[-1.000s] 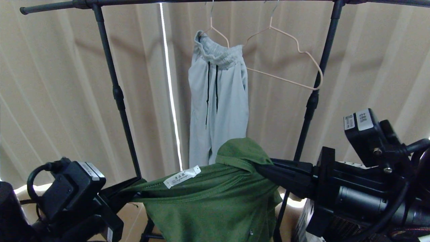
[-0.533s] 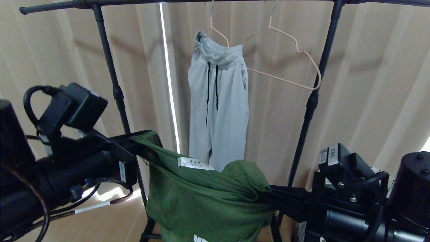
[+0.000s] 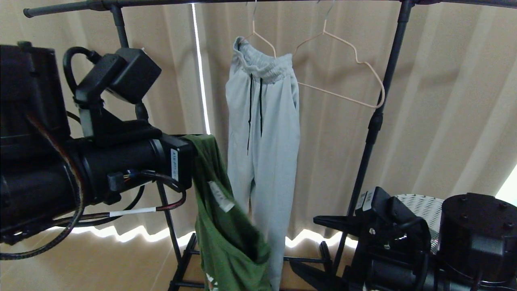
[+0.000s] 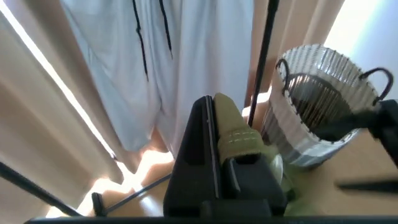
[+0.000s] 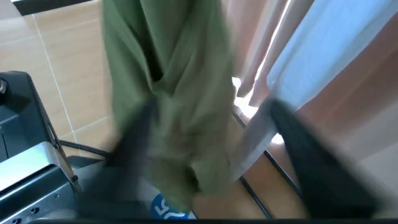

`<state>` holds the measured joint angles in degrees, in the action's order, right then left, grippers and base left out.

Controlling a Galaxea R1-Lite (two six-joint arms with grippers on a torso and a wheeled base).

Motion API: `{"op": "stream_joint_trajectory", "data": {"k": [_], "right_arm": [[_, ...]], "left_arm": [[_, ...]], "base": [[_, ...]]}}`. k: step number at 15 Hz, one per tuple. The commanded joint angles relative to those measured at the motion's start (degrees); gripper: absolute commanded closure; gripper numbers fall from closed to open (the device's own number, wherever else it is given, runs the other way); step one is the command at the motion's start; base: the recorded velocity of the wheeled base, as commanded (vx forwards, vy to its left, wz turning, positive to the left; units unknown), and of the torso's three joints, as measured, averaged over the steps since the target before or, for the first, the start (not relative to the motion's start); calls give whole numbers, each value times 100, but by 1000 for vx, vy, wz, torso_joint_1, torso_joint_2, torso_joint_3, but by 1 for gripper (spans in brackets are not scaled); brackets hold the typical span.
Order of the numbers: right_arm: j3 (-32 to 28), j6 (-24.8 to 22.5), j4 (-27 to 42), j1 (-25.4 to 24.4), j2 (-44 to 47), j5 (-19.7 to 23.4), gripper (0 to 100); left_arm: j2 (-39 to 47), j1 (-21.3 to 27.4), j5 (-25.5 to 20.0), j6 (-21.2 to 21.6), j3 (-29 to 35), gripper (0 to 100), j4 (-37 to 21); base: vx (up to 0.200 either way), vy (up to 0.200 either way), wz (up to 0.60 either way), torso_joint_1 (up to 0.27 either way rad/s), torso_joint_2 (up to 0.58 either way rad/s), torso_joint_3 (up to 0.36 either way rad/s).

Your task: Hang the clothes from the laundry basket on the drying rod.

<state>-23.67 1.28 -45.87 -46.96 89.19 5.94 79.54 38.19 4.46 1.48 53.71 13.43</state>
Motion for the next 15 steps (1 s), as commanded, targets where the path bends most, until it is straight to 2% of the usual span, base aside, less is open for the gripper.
{"op": "stream_joint_trajectory", "data": {"k": [1,4,5,8,10,15], "right_arm": [[-41,-5,-106,-68,187,13,0],[-58,-23,-686,-419,530,-5,0],[-111,-23,-730,-516,626,-31,0],[-524,-31,-660,-683,943,-233,0],[-805,-31,-651,-736,1224,-471,0],[-1139,-31,-458,-833,1496,-629,0]], "left_arm": [[272,127,275,-86,-27,100,1],[562,391,1048,-235,17,100,1],[589,408,1101,-235,43,100,-25],[553,417,1109,-288,570,100,-922],[562,461,1109,-385,922,100,-1273],[580,672,1382,-561,922,100,-1308]], "base": [[0,0,0,0,0,0],[0,0,0,0,0,0],[0,0,0,0,0,0],[0,0,0,0,0,0],[0,0,0,0,0,0],[0,0,0,0,0,0]]}}
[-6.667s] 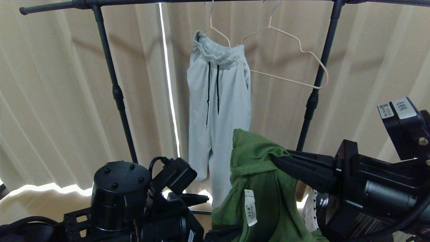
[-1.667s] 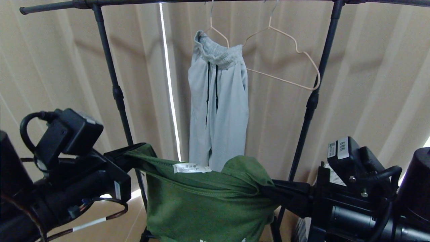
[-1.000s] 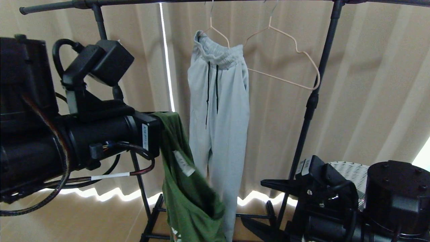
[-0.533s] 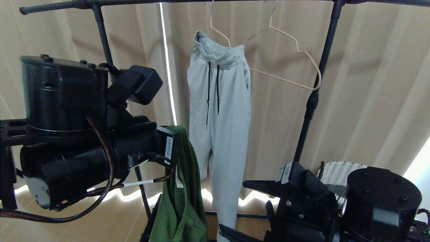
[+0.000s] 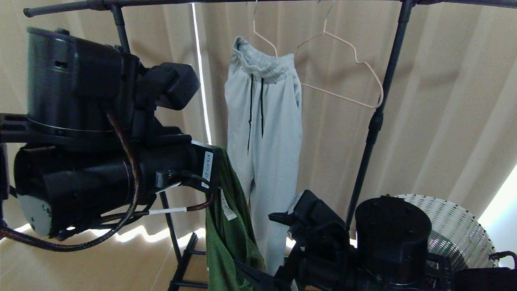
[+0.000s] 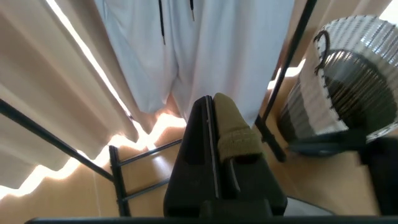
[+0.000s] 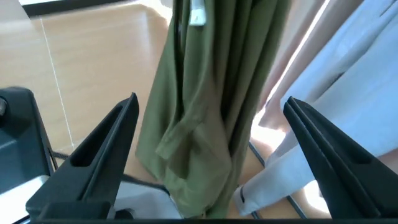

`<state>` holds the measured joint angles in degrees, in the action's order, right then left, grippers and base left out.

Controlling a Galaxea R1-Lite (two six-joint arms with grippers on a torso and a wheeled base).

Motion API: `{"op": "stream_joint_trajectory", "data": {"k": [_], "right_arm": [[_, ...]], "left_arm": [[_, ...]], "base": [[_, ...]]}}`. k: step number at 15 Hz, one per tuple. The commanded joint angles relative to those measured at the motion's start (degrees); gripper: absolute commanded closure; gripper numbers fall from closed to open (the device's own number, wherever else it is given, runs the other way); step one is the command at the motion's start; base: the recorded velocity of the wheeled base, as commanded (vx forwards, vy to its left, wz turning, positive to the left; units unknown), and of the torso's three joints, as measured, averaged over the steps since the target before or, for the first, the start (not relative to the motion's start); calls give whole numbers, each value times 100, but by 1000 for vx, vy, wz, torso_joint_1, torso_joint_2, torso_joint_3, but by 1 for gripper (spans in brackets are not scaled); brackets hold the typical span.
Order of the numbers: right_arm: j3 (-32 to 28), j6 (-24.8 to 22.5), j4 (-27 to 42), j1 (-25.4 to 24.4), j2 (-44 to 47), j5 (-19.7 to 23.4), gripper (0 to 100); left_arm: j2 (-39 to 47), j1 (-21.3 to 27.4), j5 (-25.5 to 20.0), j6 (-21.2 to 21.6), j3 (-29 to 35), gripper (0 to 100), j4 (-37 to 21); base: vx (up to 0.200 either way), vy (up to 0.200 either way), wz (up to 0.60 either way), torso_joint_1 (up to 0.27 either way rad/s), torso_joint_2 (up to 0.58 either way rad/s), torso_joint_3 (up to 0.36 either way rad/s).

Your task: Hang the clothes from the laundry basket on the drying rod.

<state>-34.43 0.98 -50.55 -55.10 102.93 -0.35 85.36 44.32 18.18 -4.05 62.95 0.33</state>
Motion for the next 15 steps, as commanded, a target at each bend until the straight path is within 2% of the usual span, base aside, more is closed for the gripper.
{"op": "stream_joint_trajectory", "data": {"k": [1,4,11,12,15], "right_arm": [[-91,-1,28,-9,166,-17,0],[-108,-1,19,210,386,-263,0],[-73,-10,90,325,641,-351,0],[-64,-10,142,386,632,-378,100],[-64,-10,116,483,597,-483,100]], "left_arm": [[-19,94,37,-8,-20,100,-7],[-116,208,81,-8,-90,100,2],[-213,410,81,-17,-73,100,37],[-265,410,81,-17,-73,100,37],[-388,472,81,-8,-152,100,11]], "base": [[0,0,0,0,0,0],[0,0,0,0,0,0],[0,0,0,0,0,0],[0,0,0,0,0,0],[0,0,0,0,0,0]]}}
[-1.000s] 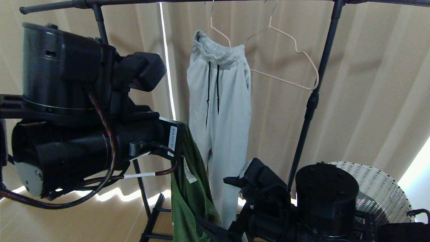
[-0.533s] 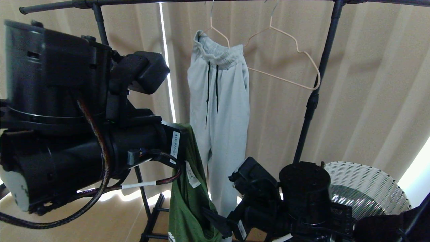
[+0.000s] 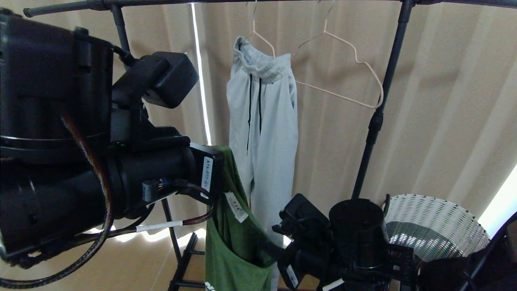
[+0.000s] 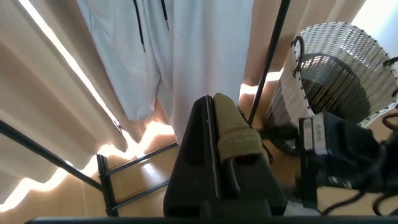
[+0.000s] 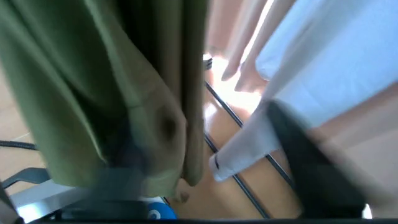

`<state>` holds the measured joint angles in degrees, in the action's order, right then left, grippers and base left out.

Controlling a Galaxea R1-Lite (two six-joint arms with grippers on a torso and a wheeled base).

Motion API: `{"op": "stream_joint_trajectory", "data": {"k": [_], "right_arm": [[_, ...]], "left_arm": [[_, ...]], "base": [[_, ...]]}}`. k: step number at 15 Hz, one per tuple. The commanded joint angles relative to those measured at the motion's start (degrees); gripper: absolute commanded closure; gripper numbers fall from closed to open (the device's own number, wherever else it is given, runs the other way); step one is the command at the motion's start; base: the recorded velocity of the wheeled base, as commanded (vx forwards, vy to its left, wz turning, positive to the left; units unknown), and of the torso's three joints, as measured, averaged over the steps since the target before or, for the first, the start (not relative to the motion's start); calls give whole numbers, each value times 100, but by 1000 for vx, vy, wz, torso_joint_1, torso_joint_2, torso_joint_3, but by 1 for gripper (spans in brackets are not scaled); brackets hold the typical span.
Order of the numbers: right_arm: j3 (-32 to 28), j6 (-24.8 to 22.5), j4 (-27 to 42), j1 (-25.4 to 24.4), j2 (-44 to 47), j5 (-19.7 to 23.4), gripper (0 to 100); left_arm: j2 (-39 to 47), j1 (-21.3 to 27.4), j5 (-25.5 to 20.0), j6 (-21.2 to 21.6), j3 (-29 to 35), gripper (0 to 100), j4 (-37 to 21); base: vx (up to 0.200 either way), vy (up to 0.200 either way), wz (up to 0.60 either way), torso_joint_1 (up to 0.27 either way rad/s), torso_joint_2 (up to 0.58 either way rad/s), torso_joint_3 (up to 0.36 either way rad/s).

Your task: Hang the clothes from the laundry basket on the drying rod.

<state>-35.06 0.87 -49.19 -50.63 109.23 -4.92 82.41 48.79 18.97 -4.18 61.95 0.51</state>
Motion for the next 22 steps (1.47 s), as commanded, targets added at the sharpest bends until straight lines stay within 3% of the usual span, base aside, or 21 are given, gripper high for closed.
{"op": "stream_joint_trajectory", "data": {"k": [1,5,6,9,11,12,16,22], "right_arm": [[8,1,-21,53,-77,-35,100],[360,1,-82,642,-824,-61,100],[333,-7,-64,949,-1220,-61,100],[52,1,-73,1494,-1729,-26,100],[-370,19,-38,1820,-2055,27,100],[-713,19,-3,1969,-2142,62,100],[-880,19,-73,1987,-2309,79,100],[-511,10,199,1987,-2828,71,100]], "left_arm": [[-102,17,19,5,-87,100,-16],[-304,-45,397,31,-509,100,-34],[-348,-273,397,111,-570,100,-34],[-489,-598,309,664,-447,100,63],[-612,-598,-113,866,-307,100,125],[-682,-598,-614,875,-333,100,283],[-788,-590,-807,1033,-412,100,573],[-216,-765,-807,1033,-386,100,1504]], "base": [[0,0,0,0,0,0],[0,0,0,0,0,0],[0,0,0,0,0,0],[0,0,0,0,0,0],[0,0,0,0,0,0],[0,0,0,0,0,0],[0,0,0,0,0,0],[0,0,0,0,0,0]]}}
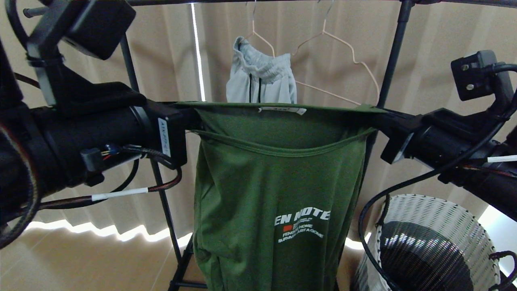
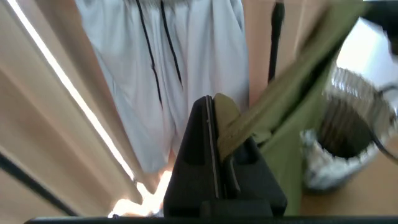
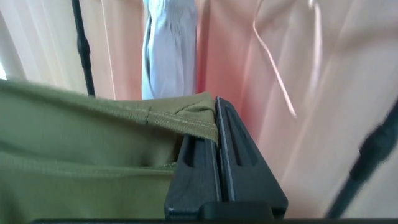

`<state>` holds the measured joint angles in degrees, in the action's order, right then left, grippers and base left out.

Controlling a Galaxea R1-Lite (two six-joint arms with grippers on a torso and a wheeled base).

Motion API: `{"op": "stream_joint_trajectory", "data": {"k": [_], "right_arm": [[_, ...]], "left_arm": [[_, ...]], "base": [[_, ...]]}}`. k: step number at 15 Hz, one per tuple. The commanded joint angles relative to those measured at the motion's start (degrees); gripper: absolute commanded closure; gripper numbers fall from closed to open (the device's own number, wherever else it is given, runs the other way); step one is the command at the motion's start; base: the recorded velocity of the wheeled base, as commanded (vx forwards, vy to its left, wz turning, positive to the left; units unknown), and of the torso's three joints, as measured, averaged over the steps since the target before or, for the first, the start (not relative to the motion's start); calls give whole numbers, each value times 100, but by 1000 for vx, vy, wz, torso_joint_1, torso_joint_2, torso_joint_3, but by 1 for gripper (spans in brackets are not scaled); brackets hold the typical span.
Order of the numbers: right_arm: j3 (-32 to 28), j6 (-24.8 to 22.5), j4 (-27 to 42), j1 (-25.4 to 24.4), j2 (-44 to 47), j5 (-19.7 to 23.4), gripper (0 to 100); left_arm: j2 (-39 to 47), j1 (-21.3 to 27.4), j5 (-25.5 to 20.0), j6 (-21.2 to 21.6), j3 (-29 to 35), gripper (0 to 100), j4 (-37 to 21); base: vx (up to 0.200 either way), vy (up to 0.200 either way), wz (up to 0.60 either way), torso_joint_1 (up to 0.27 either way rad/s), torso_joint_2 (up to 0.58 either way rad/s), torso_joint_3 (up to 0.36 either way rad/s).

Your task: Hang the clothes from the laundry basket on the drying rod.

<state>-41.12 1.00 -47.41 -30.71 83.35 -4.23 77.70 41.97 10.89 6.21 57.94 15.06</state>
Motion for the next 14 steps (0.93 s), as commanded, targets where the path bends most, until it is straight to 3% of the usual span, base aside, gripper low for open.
{"op": "stream_joint_trajectory", "data": {"k": [1,3,6,12,14], "right_arm": [[227,-3,171,-5,-592,10,100],[456,-3,478,-5,-987,124,100],[1115,6,689,-41,-1752,1179,100],[1141,-3,698,-23,-1690,1214,100],[1088,-38,672,329,-1277,1179,100]], "left_arm": [[535,-242,1,47,94,100,270],[808,-286,-8,74,253,100,454],[1291,-295,1,74,736,100,490],[1397,-295,1,74,833,100,490],[1344,-427,10,109,754,100,481]], "base": [[0,0,0,0,0,0],[0,0,0,0,0,0],[0,0,0,0,0,0],[0,0,0,0,0,0],[0,0,0,0,0,0]]}}
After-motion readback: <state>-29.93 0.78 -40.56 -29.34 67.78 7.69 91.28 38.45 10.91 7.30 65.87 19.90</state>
